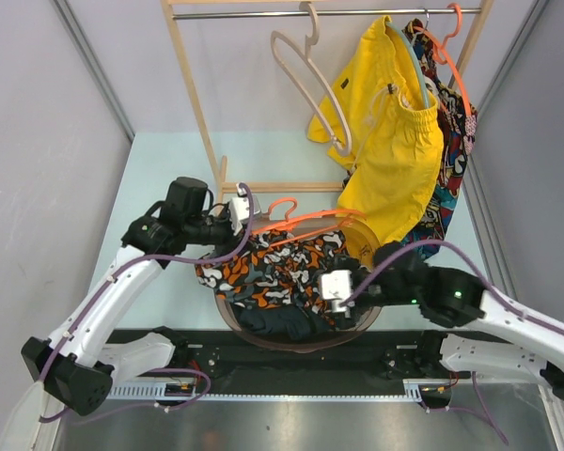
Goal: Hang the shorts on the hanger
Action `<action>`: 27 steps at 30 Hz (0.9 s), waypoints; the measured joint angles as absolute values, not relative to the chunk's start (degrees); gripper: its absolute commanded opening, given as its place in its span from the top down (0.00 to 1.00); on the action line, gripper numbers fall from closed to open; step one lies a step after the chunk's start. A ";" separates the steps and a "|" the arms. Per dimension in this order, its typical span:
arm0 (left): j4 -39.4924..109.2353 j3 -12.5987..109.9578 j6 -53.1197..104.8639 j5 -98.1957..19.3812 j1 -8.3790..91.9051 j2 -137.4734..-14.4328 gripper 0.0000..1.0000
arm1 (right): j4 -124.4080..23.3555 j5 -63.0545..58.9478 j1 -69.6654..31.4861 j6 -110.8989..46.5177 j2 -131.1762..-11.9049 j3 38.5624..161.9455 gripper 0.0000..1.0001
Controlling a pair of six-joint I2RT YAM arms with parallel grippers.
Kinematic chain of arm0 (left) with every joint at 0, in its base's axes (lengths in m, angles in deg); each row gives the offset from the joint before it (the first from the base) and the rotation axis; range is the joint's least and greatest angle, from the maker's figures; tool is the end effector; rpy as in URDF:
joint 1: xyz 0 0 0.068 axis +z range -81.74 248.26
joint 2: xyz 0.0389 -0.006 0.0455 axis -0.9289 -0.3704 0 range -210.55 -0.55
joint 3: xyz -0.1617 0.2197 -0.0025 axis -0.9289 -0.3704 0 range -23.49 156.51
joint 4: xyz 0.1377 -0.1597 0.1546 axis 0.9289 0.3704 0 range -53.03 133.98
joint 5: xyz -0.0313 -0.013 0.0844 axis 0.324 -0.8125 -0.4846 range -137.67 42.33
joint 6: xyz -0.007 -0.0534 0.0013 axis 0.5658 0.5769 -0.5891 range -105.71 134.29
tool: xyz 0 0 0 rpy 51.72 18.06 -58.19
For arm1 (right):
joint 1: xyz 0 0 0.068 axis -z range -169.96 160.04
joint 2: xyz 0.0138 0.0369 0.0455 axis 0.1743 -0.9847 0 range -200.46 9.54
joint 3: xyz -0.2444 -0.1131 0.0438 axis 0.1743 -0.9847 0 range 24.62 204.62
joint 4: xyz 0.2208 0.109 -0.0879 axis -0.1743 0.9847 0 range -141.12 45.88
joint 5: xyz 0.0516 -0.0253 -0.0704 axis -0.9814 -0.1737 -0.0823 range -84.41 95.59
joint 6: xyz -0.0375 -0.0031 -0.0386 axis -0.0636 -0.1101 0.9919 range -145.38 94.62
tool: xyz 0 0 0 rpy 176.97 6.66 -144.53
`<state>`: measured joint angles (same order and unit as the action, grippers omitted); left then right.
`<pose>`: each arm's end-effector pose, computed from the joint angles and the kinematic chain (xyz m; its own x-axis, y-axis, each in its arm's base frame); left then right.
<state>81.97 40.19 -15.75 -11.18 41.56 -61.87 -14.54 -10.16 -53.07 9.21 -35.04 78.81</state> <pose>0.1791 -0.1138 0.3456 -0.1474 0.5247 -0.8385 0.9540 0.2992 0.0195 0.0636 0.1470 0.3498 0.3805 -0.4576 -0.8036 -0.9132 -0.0489 -0.4046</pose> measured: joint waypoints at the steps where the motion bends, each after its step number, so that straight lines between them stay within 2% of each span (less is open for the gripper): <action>1: 81.71 40.19 -15.29 -11.13 41.70 -61.87 1.00 | -14.72 -9.40 -54.36 9.34 -36.63 78.81 0.13; 5: 81.60 40.19 -13.54 -10.92 42.48 -61.93 1.00 | -17.93 -2.88 -61.71 9.61 -44.04 77.15 0.05; 10: 81.57 40.19 -11.40 -10.41 42.99 -61.93 1.00 | -21.60 6.84 -67.13 10.48 -44.76 71.34 0.03; 13: 81.55 40.19 -10.68 -9.89 43.40 -61.89 1.00 | -24.49 12.57 -68.02 12.19 -44.81 67.58 0.10; 16: 81.57 40.19 -10.22 -9.80 44.17 -61.58 1.00 | -25.32 17.58 -66.60 13.23 -45.07 65.90 0.21; 17: 81.60 40.19 -10.15 -9.76 44.41 -61.39 1.00 | -25.43 18.52 -65.03 13.28 -45.09 65.85 0.28; 20: 81.68 40.19 -10.15 -9.69 44.91 -60.77 1.00 | -25.78 21.64 -60.44 13.23 -45.05 65.87 0.37; 24: 82.60 40.19 -10.20 -9.34 45.74 -60.18 1.00 | -25.28 23.56 -55.61 12.29 -43.74 65.87 0.36; 27: 82.99 40.19 -10.20 -8.84 45.96 -60.03 1.00 | -24.53 22.49 -52.97 11.46 -40.39 66.03 0.44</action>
<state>82.99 40.19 -10.20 -8.84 45.96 -60.03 -24.53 22.49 -52.97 11.46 -40.39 66.03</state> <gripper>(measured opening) 0.209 0.627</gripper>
